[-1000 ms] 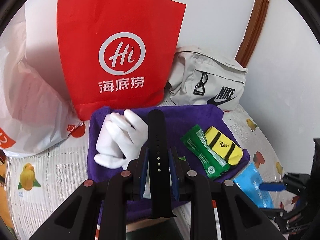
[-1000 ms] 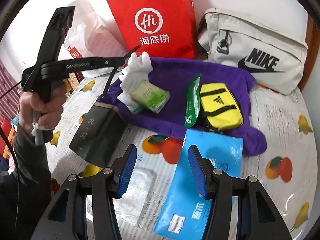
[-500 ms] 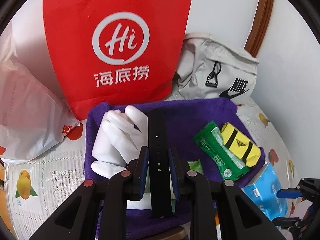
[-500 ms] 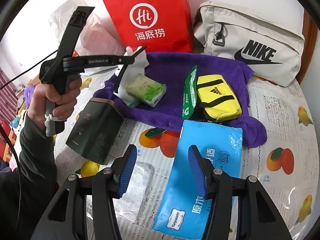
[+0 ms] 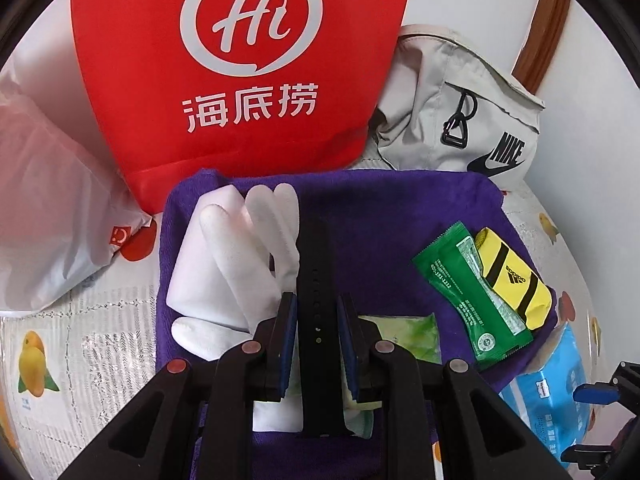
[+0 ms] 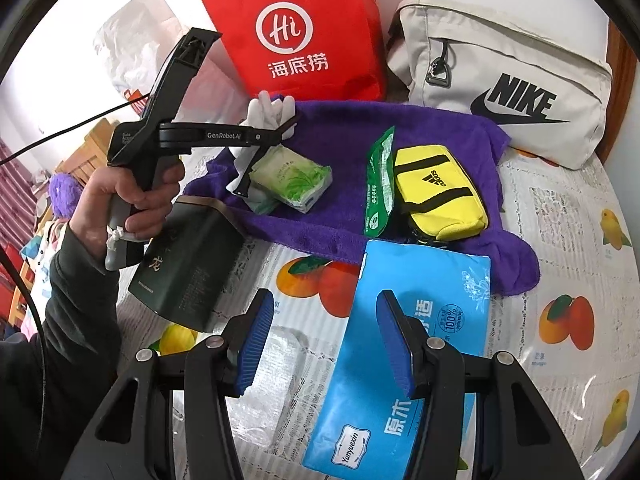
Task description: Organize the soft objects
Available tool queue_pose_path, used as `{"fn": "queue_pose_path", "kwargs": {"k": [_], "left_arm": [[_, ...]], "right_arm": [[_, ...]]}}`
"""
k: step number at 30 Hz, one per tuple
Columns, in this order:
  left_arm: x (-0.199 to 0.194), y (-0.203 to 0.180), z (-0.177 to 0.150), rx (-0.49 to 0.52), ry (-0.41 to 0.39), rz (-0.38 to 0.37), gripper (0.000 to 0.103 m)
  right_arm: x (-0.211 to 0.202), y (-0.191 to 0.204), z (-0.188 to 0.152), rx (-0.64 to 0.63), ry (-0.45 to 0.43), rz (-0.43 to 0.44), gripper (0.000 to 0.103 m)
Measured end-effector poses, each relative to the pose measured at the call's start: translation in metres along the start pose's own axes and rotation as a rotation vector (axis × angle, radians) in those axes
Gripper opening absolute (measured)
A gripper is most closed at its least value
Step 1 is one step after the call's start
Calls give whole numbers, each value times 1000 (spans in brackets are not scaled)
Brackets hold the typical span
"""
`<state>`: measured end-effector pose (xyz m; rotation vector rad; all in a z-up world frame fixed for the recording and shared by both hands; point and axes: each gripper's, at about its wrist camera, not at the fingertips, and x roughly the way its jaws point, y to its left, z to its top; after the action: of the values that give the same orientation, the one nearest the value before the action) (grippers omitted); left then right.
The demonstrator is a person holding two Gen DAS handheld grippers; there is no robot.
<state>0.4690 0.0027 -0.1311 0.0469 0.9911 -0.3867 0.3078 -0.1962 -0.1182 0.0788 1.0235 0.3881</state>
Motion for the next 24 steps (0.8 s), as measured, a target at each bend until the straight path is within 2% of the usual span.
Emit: {"fn": "queue_pose_path", "kwargs": {"k": [9, 11, 13, 17, 20, 21, 24], "left_arm": [[-22, -1, 2, -16, -22, -7, 30], [-33, 0, -1, -18, -27, 1, 34], [-43, 1, -5, -18, -35, 3, 42], [-65, 3, -19, -30, -49, 6, 44], [-81, 4, -31, -28, -57, 4, 46], [-86, 5, -35, -30, -62, 5, 49], [-99, 5, -50, -30, -71, -1, 50]], "right_arm": [[1, 15, -8, -34, 23, 18, 53], [2, 20, -12, -42, 38, 27, 53], [3, 25, -16, -46, 46, 35, 53], [9, 41, -29, -57, 80, 50, 54], [14, 54, -39, -72, 115, 48, 57], [16, 59, -43, -74, 123, 44, 59], [25, 70, -57, -80, 150, 13, 66]]}}
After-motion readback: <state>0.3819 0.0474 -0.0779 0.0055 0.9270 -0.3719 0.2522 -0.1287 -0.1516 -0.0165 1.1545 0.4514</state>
